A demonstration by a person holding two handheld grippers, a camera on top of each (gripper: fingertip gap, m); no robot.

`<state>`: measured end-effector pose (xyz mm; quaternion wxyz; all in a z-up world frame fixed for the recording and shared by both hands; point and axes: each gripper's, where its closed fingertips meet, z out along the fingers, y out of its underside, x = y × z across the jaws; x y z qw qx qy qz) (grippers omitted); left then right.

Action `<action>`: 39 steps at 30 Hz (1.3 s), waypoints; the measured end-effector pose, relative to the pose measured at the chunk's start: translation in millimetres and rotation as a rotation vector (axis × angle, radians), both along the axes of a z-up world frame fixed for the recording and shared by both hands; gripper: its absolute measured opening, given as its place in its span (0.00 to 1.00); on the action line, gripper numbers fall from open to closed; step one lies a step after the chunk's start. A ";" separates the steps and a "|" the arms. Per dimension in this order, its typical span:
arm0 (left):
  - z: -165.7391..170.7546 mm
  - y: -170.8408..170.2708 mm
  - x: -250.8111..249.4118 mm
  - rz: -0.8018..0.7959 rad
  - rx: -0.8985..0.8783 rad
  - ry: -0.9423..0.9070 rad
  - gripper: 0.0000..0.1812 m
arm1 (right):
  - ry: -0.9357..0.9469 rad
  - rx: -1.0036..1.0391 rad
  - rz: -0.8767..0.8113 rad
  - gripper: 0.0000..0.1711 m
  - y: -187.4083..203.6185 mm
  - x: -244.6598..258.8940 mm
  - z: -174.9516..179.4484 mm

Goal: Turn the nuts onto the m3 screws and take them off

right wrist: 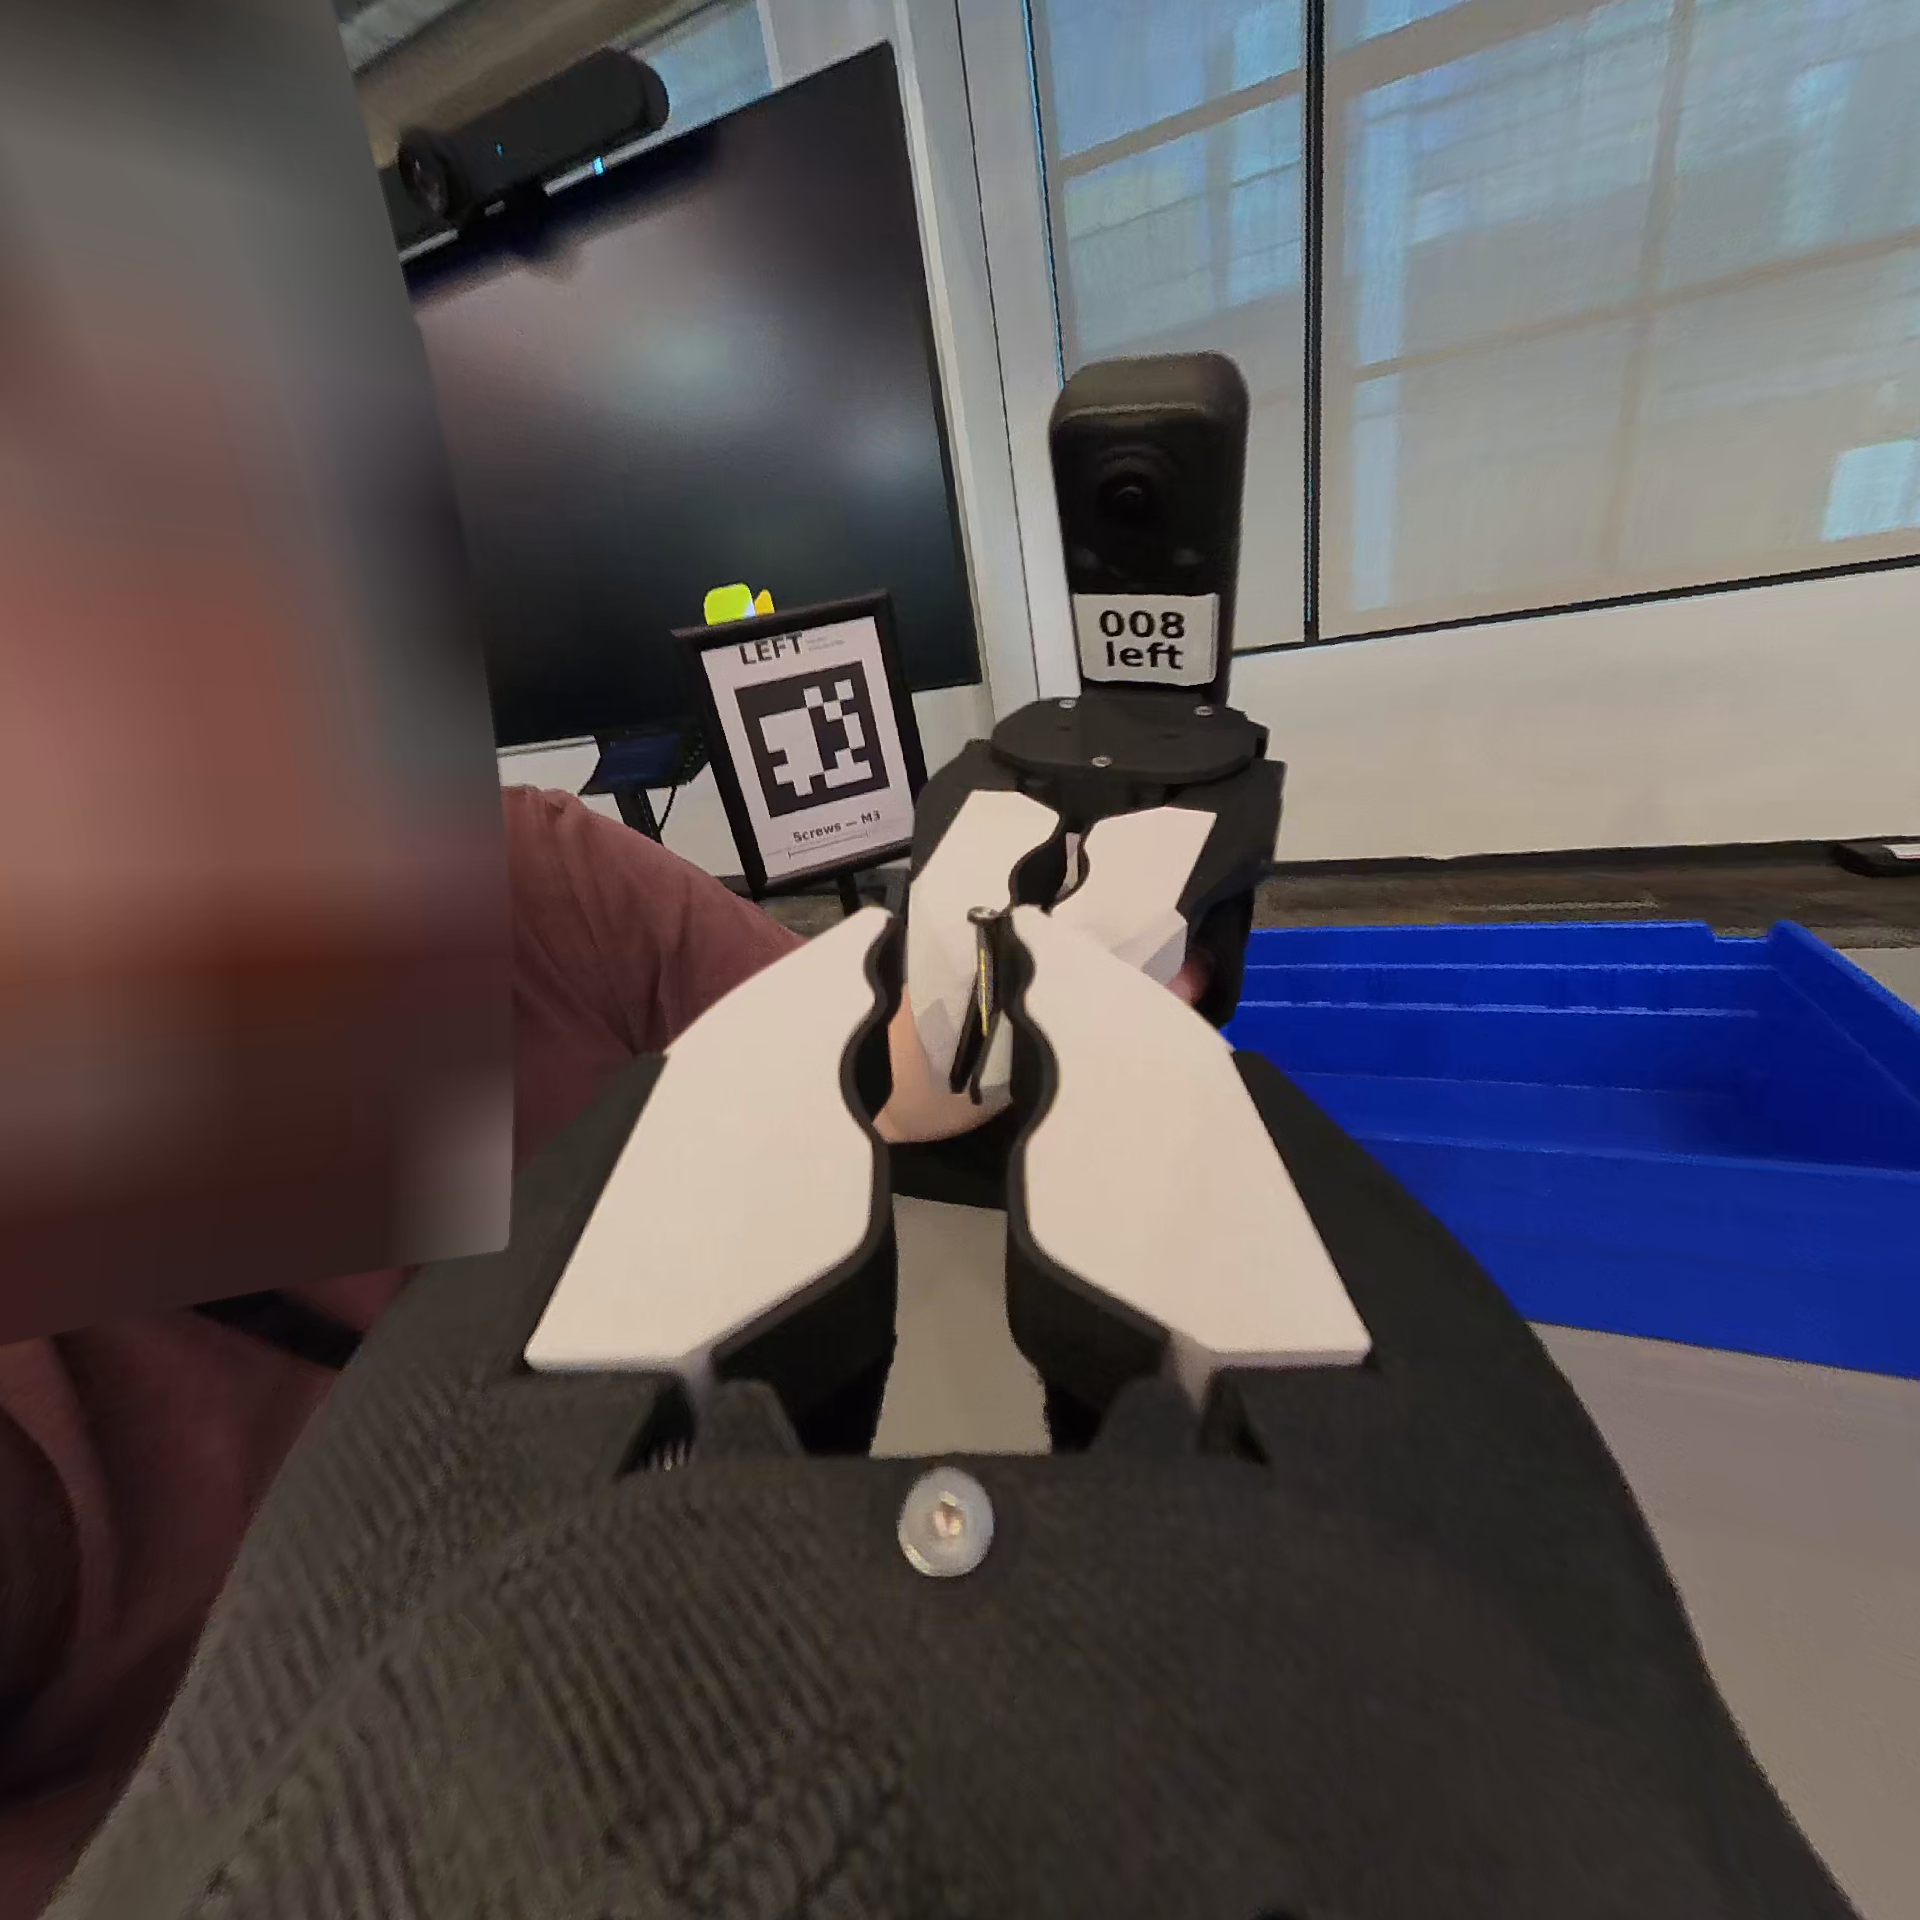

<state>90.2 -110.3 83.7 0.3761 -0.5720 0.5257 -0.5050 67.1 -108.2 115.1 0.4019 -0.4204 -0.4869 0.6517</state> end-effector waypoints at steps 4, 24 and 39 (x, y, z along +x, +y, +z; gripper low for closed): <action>-0.7 -3.3 1.4 -0.005 0.021 0.009 0.01 | 0.000 0.019 -0.020 0.11 -2.0 -3.8 0.2; -3.4 -13.0 3.7 -0.060 0.004 0.025 0.01 | 0.039 0.032 0.046 0.03 -6.9 4.1 3.1; -16.0 -28.5 8.4 -0.131 0.018 0.103 0.01 | -0.906 0.321 -0.520 0.04 64.2 171.7 -90.6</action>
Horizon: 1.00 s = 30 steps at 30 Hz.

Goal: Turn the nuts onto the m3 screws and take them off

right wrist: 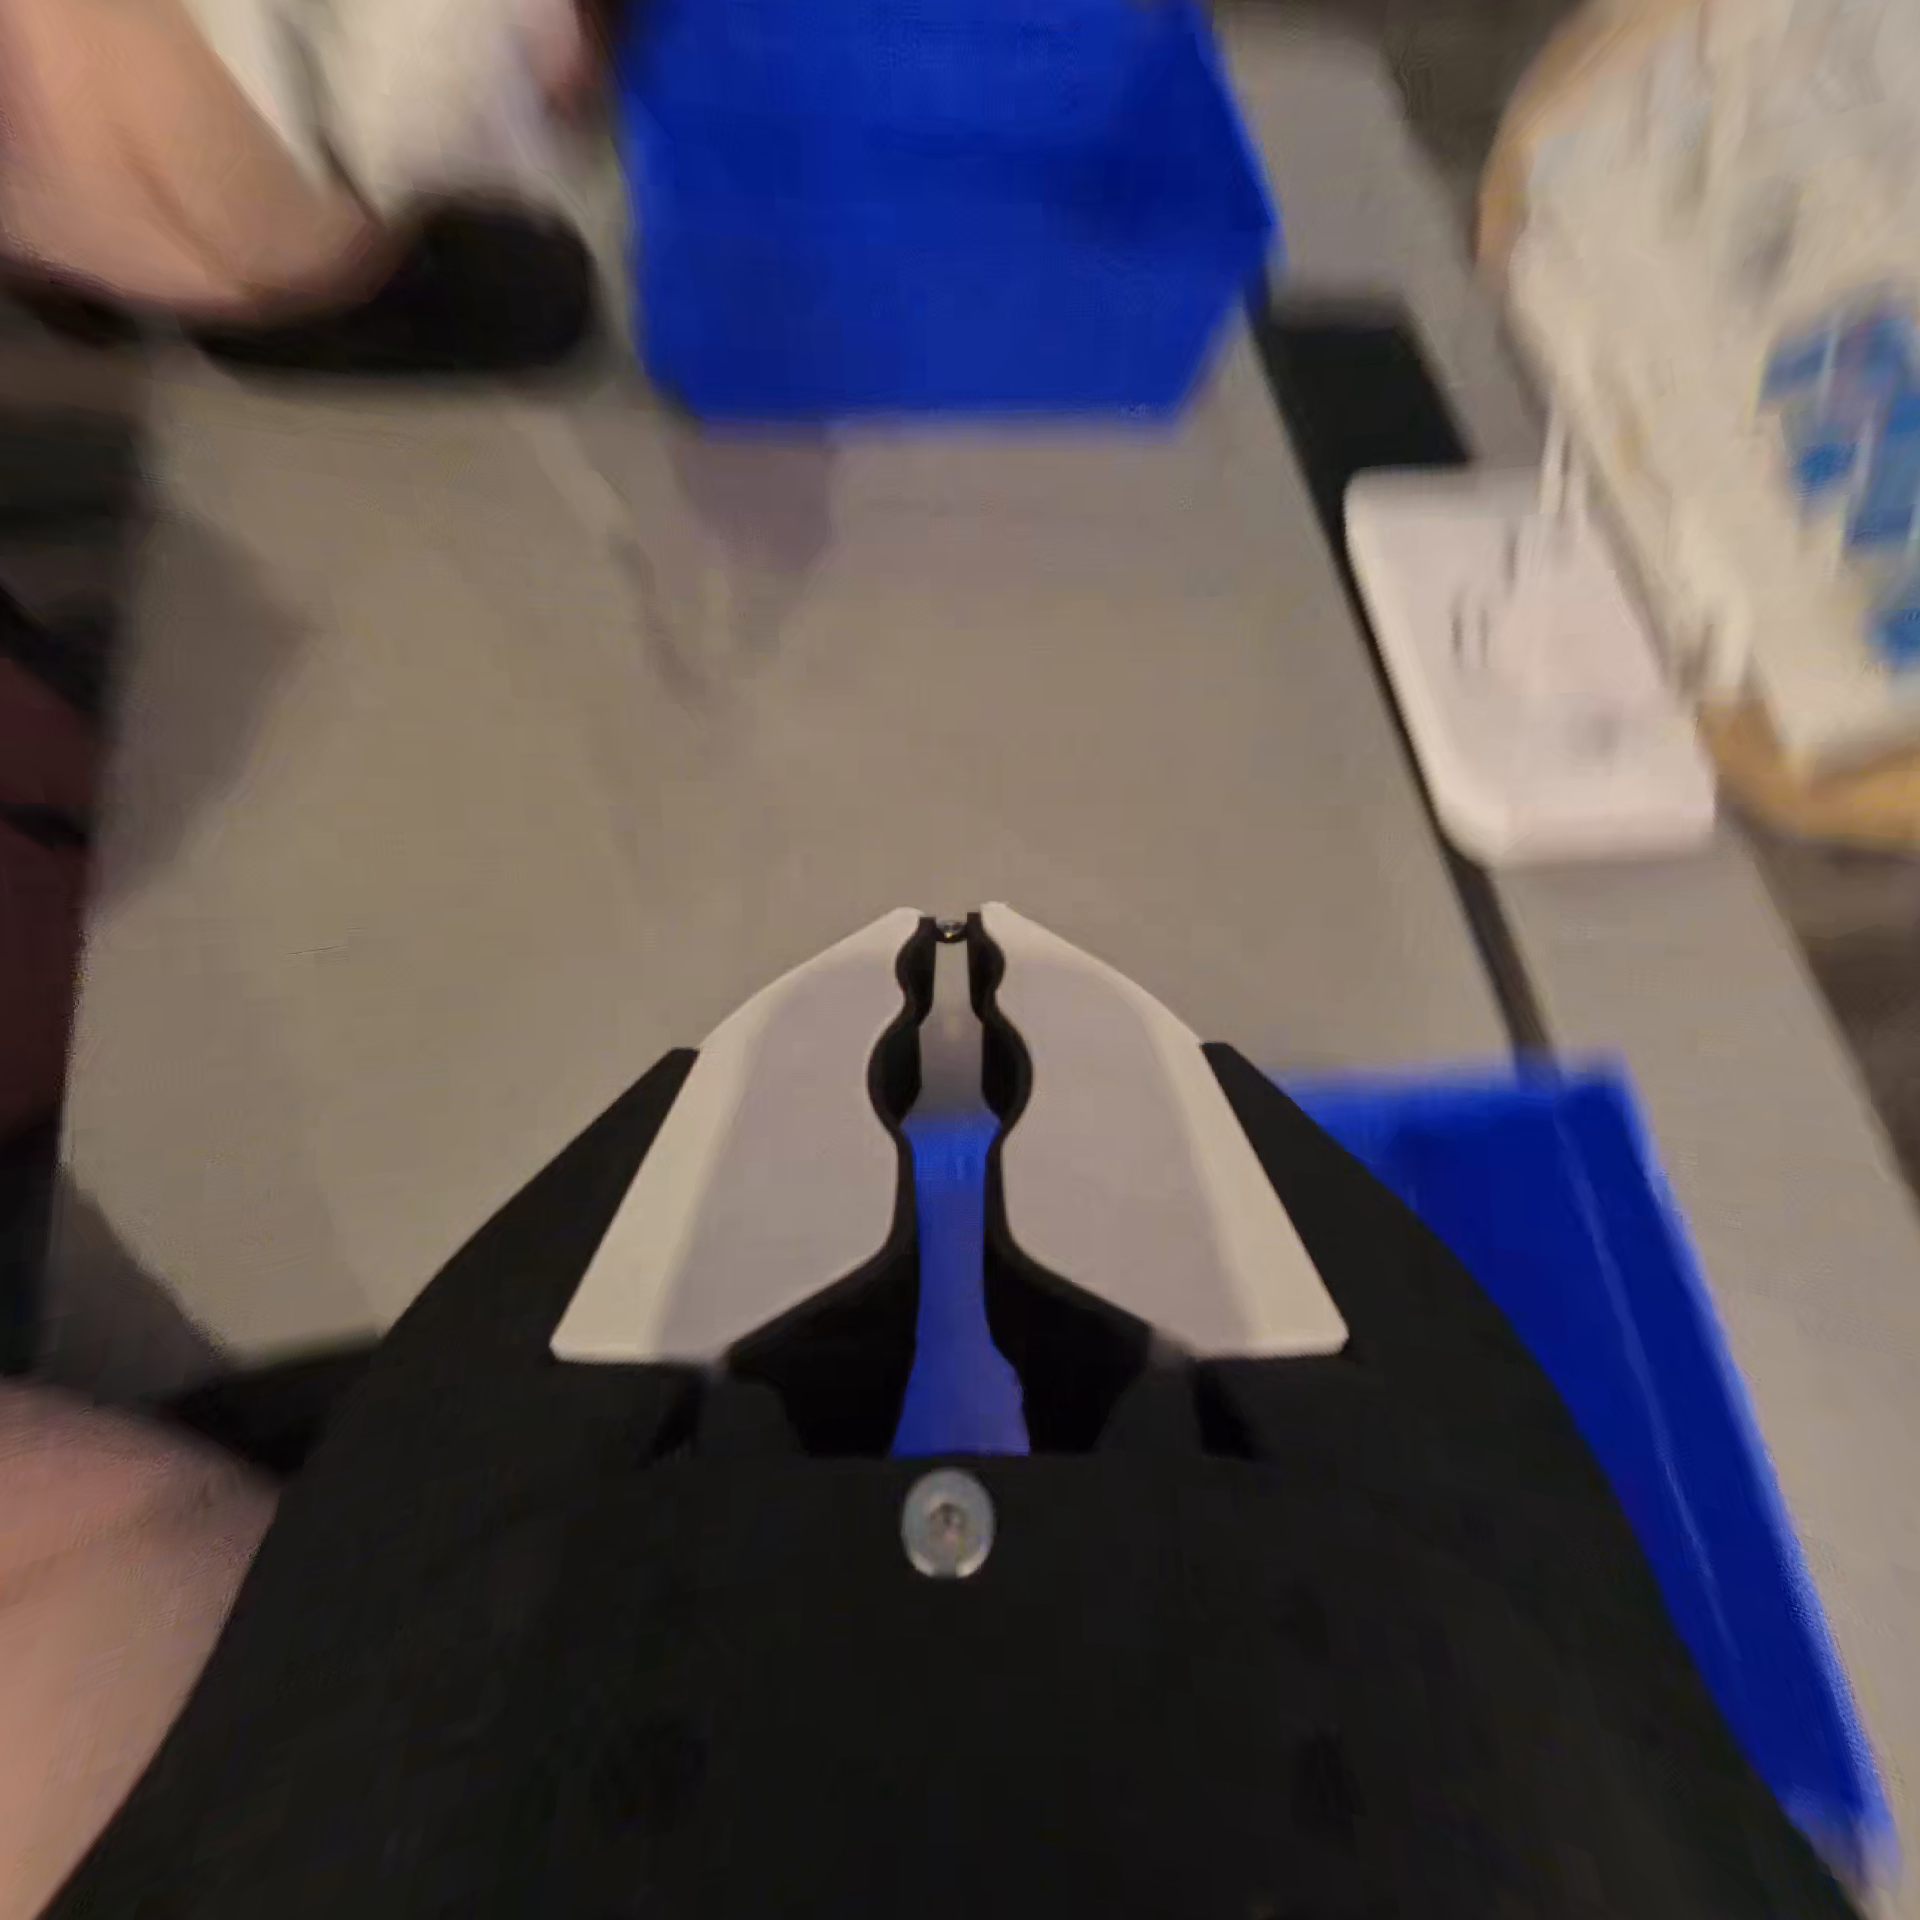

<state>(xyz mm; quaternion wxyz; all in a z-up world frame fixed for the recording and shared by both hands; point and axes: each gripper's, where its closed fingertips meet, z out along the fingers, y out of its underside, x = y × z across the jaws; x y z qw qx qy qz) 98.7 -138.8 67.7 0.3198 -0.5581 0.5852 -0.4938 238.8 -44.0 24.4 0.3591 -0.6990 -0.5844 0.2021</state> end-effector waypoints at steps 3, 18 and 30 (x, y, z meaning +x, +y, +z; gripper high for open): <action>-3.4 0.9 1.5 0.002 0.002 0.011 0.01 | -0.234 -0.185 -0.169 0.05 4.6 75.9 -63.2; -13.9 4.6 4.5 0.003 -0.019 0.041 0.01 | -0.378 -0.705 -0.317 0.15 5.0 112.1 -158.1; -6.0 28.9 2.6 0.141 0.061 -0.015 0.01 | 0.193 0.112 -0.009 0.15 10.8 -13.4 37.5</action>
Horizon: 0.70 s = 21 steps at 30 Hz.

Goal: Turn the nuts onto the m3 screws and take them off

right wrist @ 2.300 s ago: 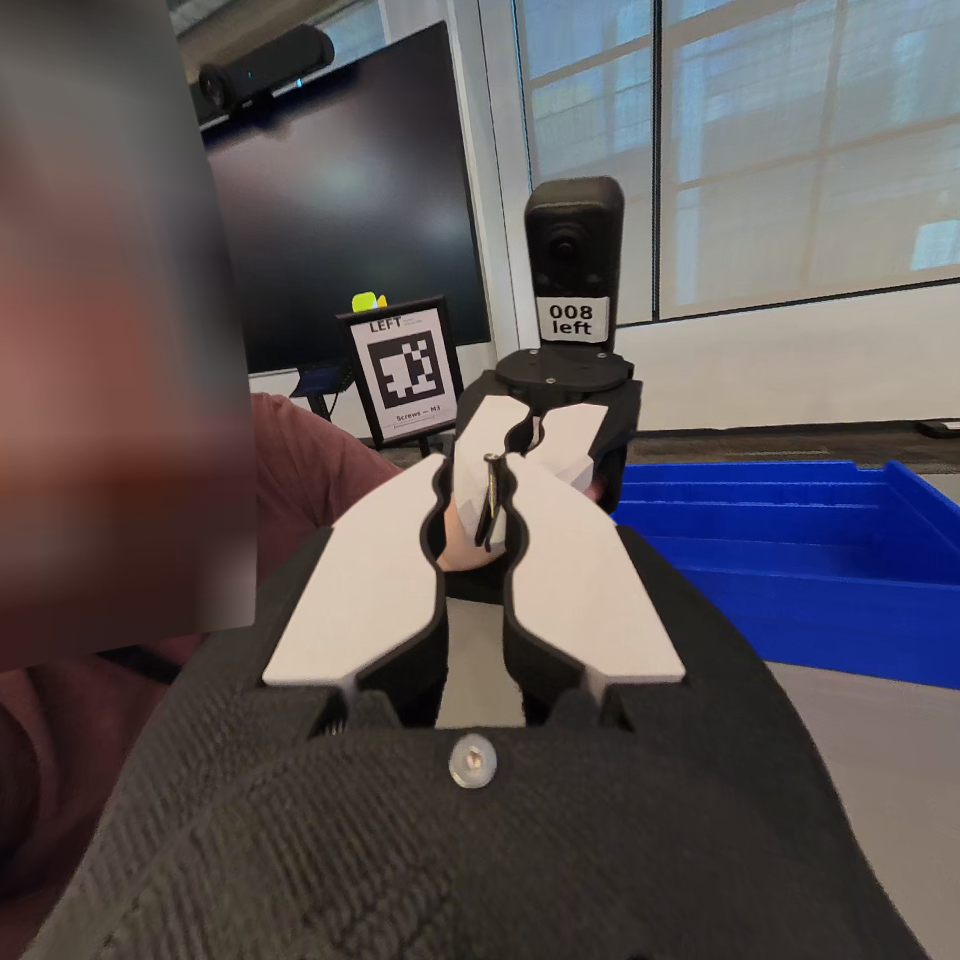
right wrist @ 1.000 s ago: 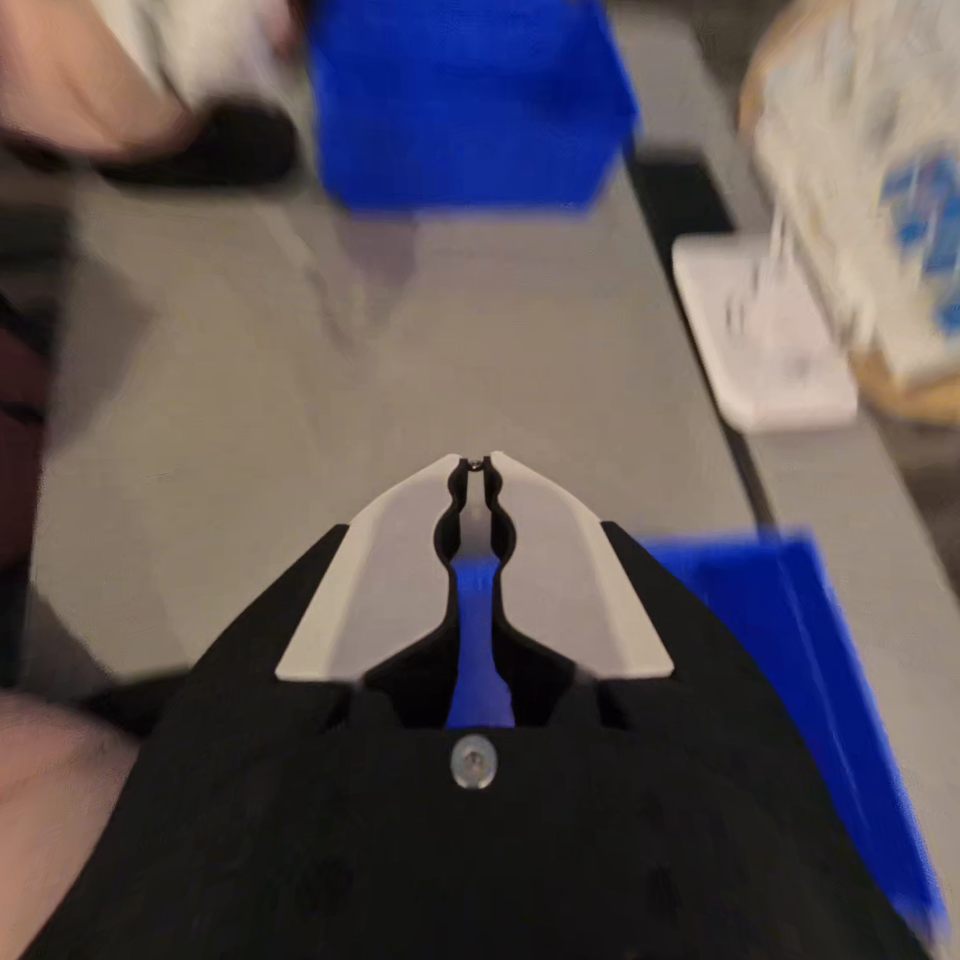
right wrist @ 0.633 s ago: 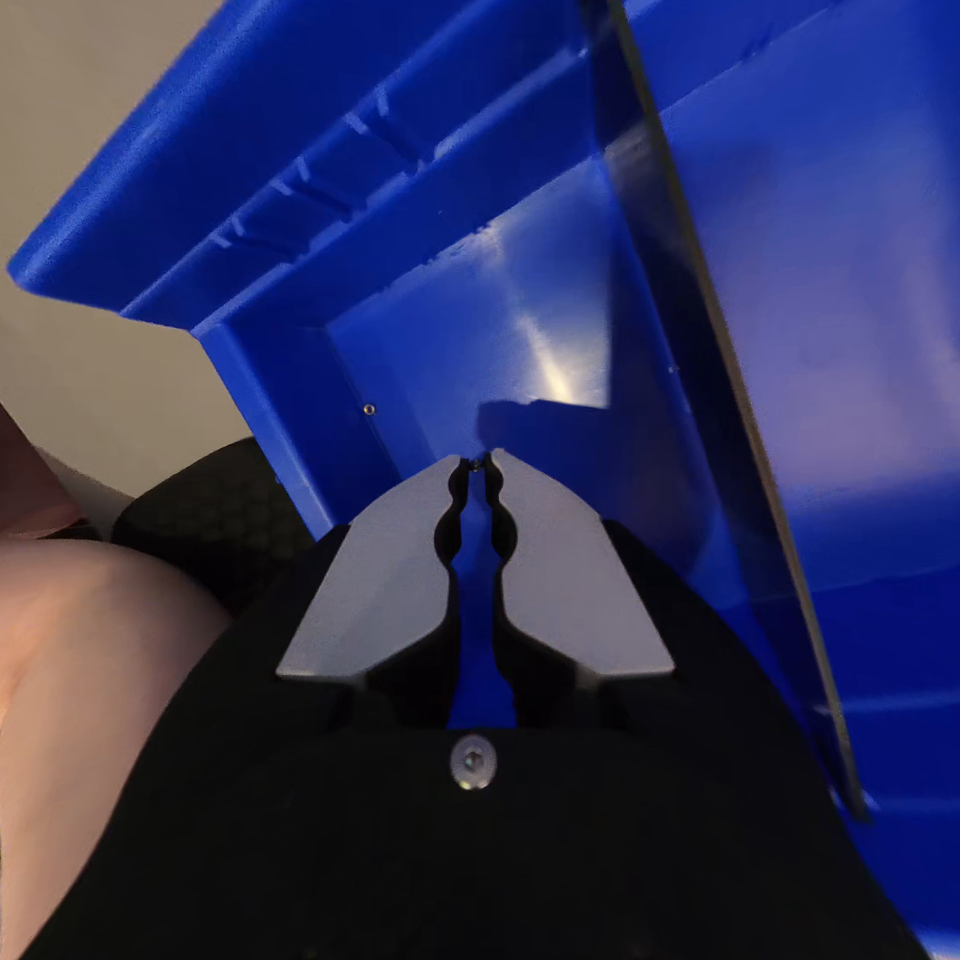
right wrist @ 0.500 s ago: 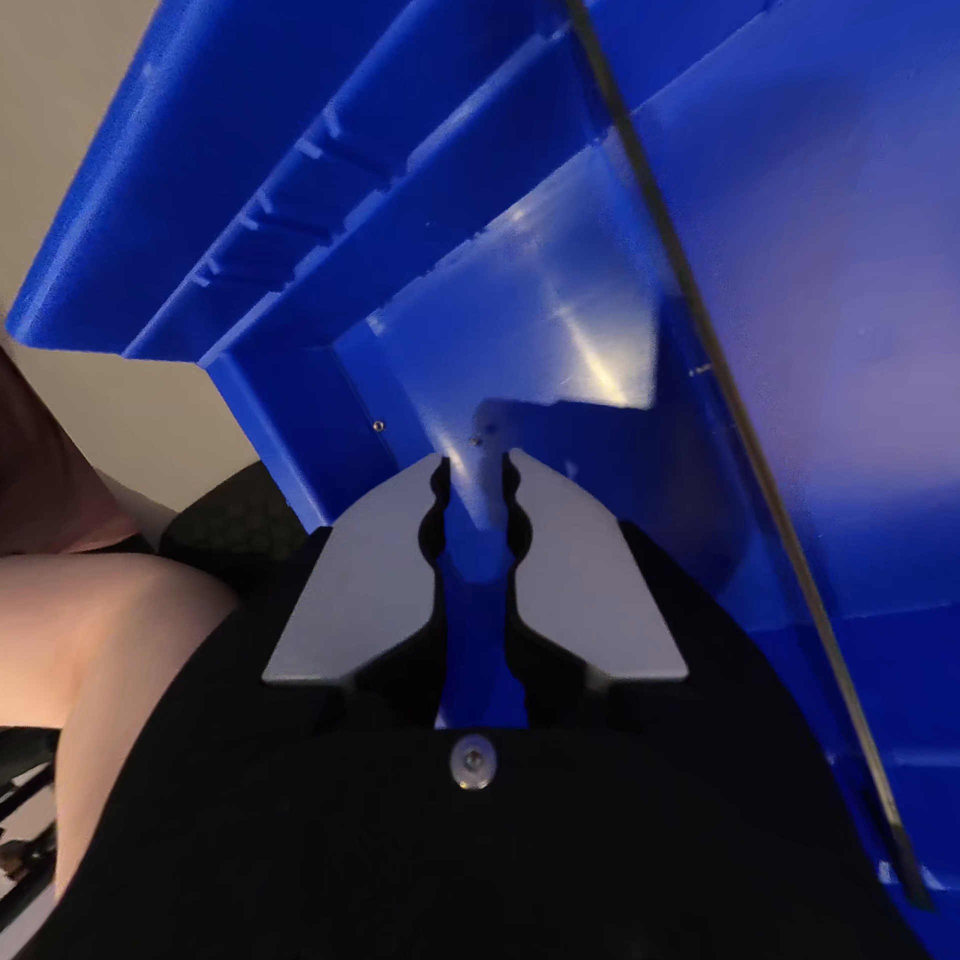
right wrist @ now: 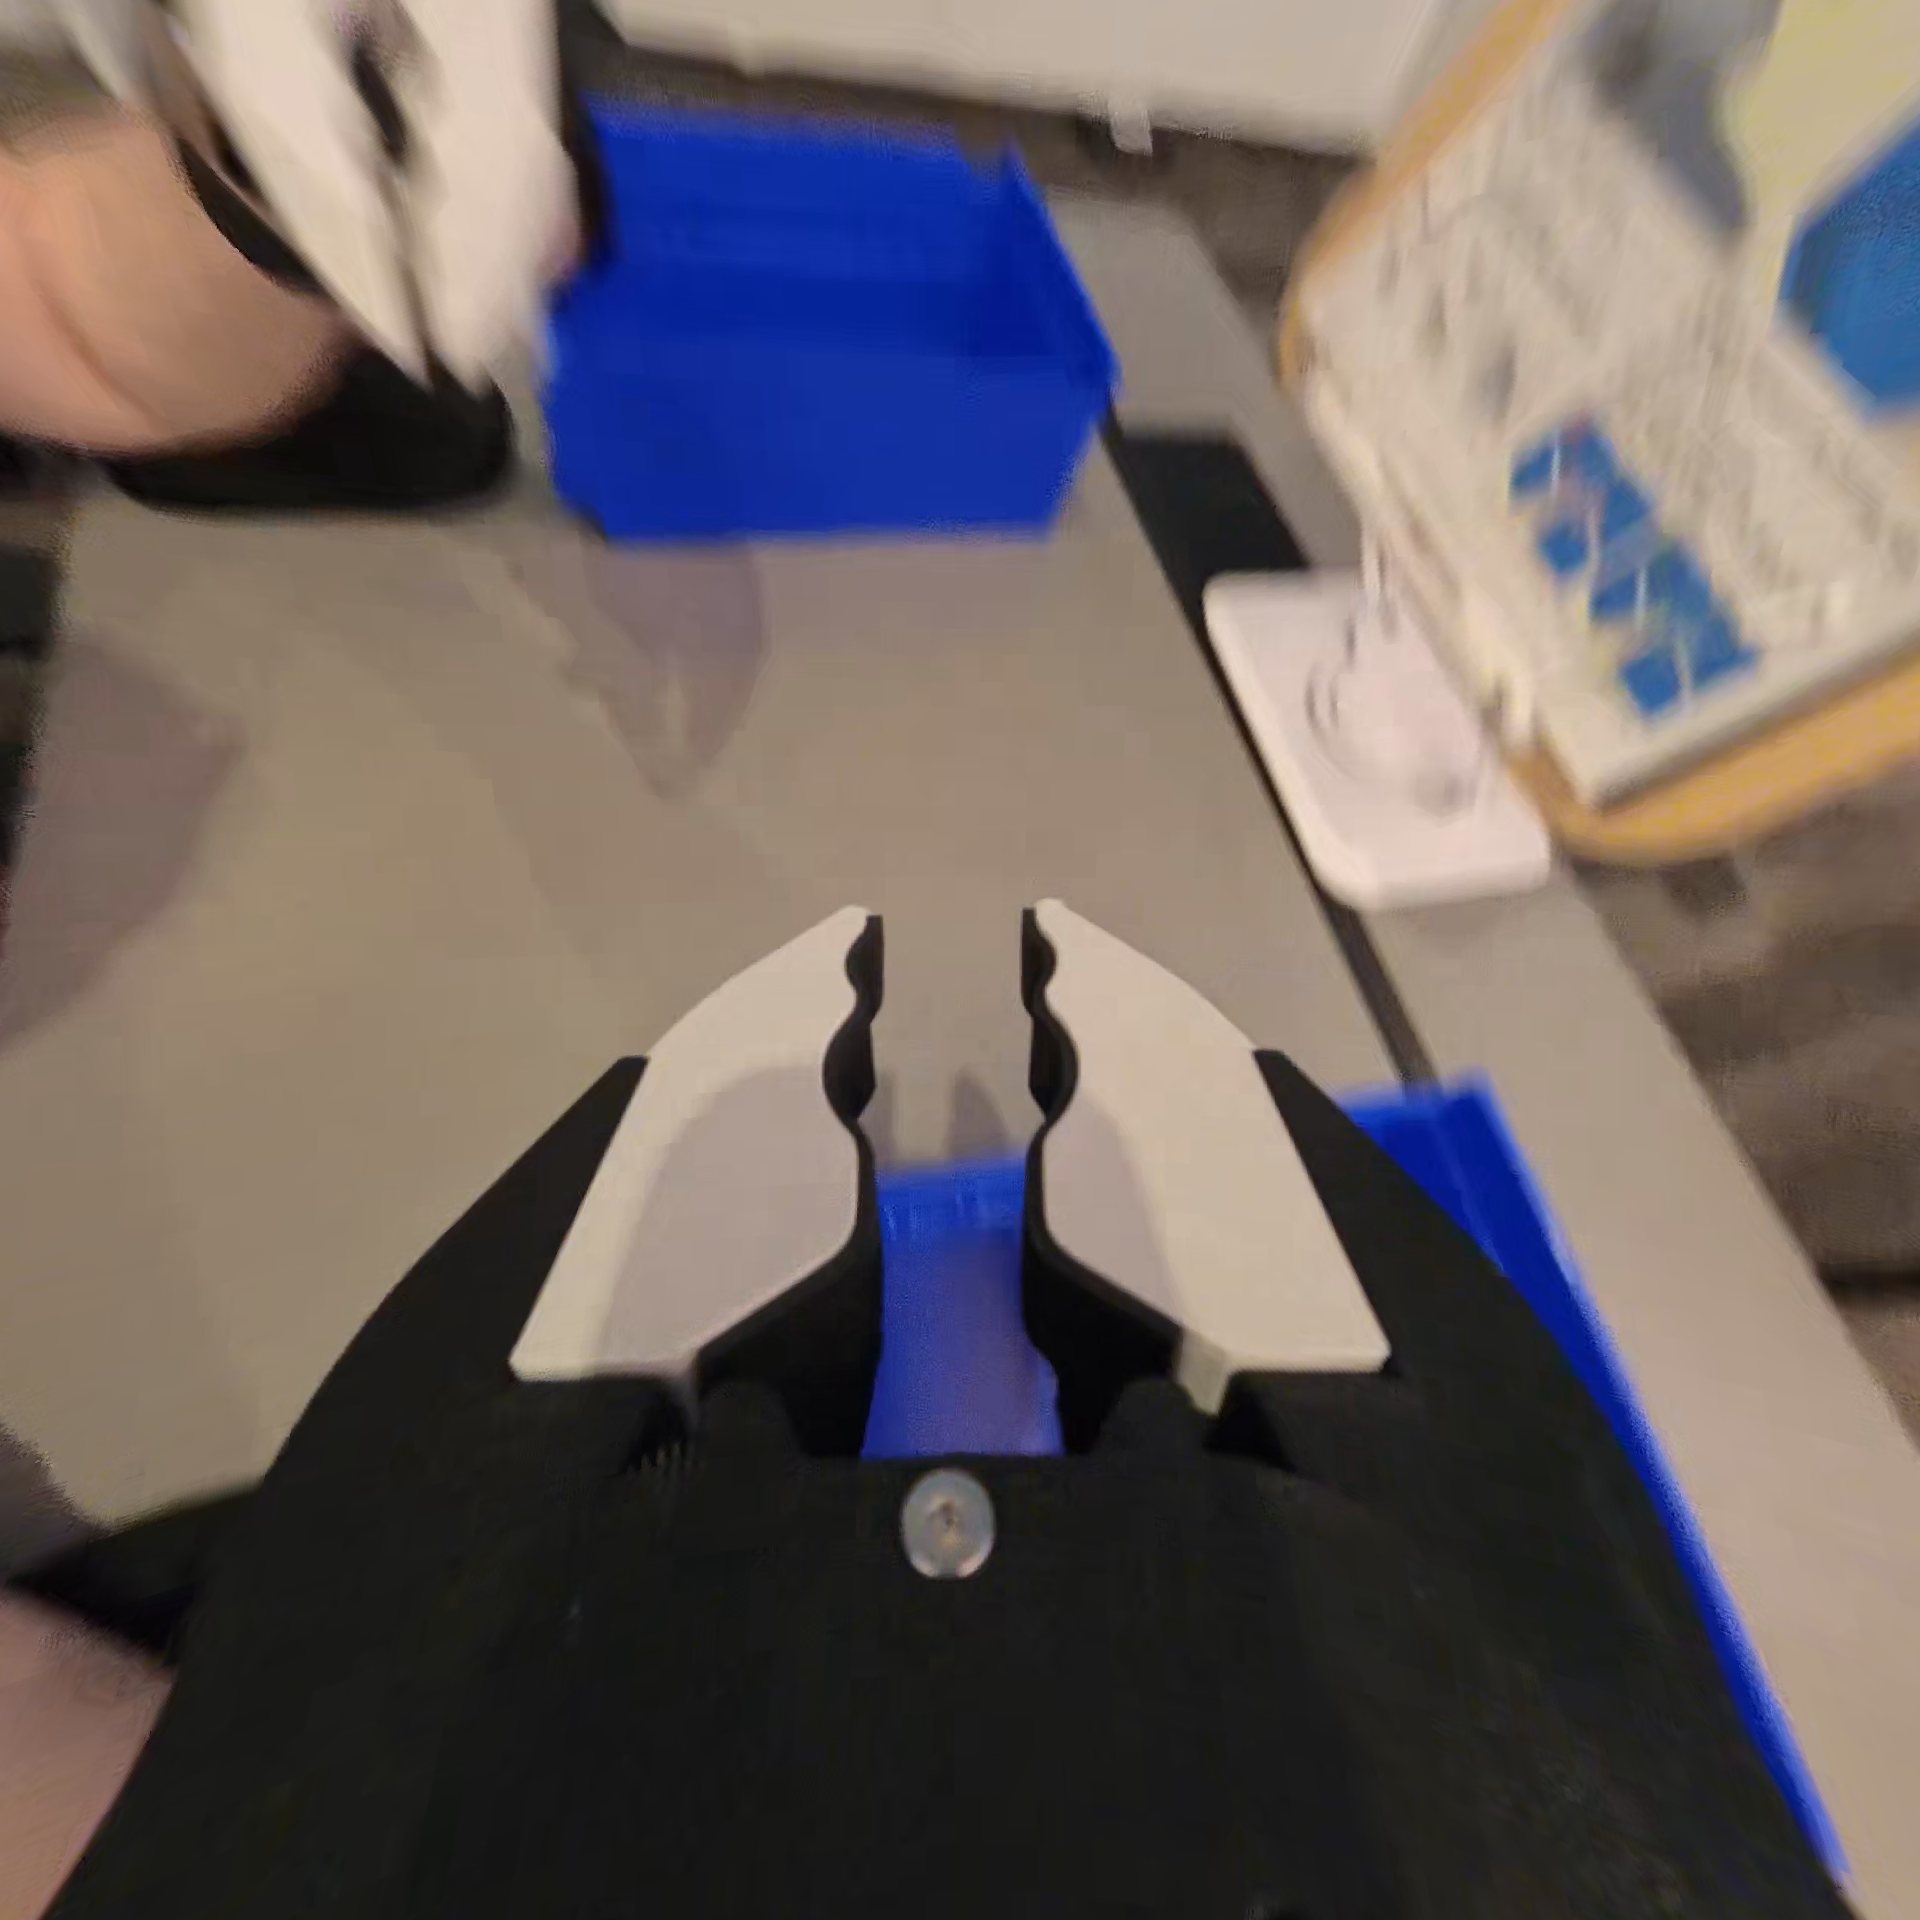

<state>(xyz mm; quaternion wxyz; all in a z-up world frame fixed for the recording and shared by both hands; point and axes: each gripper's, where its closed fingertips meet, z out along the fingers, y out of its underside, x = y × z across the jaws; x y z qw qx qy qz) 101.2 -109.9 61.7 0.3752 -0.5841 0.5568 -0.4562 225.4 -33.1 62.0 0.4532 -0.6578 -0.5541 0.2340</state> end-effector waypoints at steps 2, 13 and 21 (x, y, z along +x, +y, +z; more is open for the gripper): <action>1.8 2.8 -0.4 0.016 0.011 -0.013 0.01 | 0.145 0.017 0.111 0.15 -16.6 -37.2 28.7; 10.2 4.9 -5.2 0.022 -0.009 -0.052 0.01 | 0.496 -0.364 0.474 0.13 -59.2 -148.3 38.9; 11.4 1.8 -5.7 0.009 -0.013 -0.052 0.03 | 0.495 -0.325 0.510 0.04 -64.0 -156.1 33.2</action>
